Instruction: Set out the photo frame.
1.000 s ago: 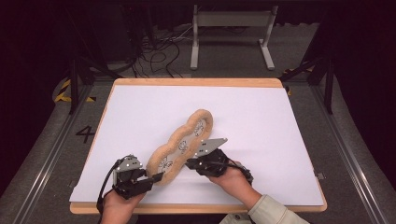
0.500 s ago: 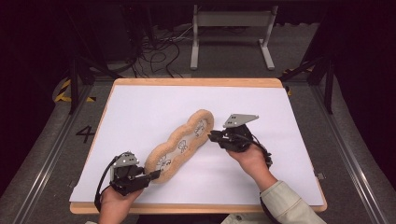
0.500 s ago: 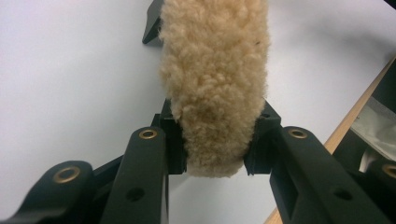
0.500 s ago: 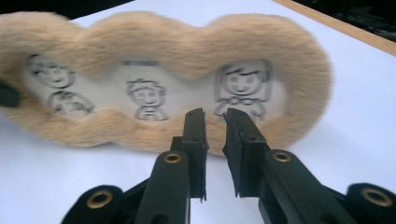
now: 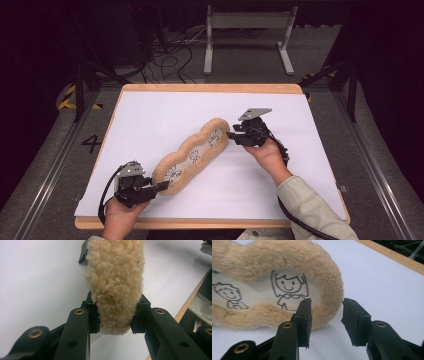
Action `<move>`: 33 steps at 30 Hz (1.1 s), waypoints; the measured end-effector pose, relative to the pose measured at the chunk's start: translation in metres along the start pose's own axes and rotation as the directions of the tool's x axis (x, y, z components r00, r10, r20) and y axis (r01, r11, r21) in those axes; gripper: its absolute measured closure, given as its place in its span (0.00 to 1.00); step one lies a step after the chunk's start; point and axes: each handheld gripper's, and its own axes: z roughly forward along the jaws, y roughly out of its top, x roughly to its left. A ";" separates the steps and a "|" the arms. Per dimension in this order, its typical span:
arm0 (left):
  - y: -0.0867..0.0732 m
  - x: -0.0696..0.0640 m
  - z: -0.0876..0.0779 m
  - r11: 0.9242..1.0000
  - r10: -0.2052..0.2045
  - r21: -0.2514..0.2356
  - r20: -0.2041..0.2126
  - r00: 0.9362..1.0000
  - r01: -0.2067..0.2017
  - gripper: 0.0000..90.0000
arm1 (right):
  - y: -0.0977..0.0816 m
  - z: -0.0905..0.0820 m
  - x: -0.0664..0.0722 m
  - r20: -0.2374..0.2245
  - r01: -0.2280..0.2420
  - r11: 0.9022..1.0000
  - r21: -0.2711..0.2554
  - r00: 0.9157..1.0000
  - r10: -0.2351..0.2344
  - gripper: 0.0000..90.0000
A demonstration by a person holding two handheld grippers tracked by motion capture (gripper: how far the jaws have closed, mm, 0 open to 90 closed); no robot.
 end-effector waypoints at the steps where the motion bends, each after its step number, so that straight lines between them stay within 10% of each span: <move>1: 0.000 0.000 0.000 1.000 -0.001 -0.001 0.001 1.000 0.001 0.74 | 0.001 0.003 -0.001 -0.001 -0.002 1.000 0.006 1.000 0.002 0.64; 16: 0.000 0.001 0.000 1.000 0.002 0.000 0.006 1.000 -0.002 0.74 | 0.010 0.034 -0.015 -0.106 -0.021 1.000 0.022 0.994 0.024 0.69; 33: 0.013 0.005 -0.005 0.999 0.021 -0.033 -0.027 0.999 -0.022 0.75 | 0.007 0.005 -0.013 -0.045 -0.012 1.000 0.012 0.999 0.013 0.79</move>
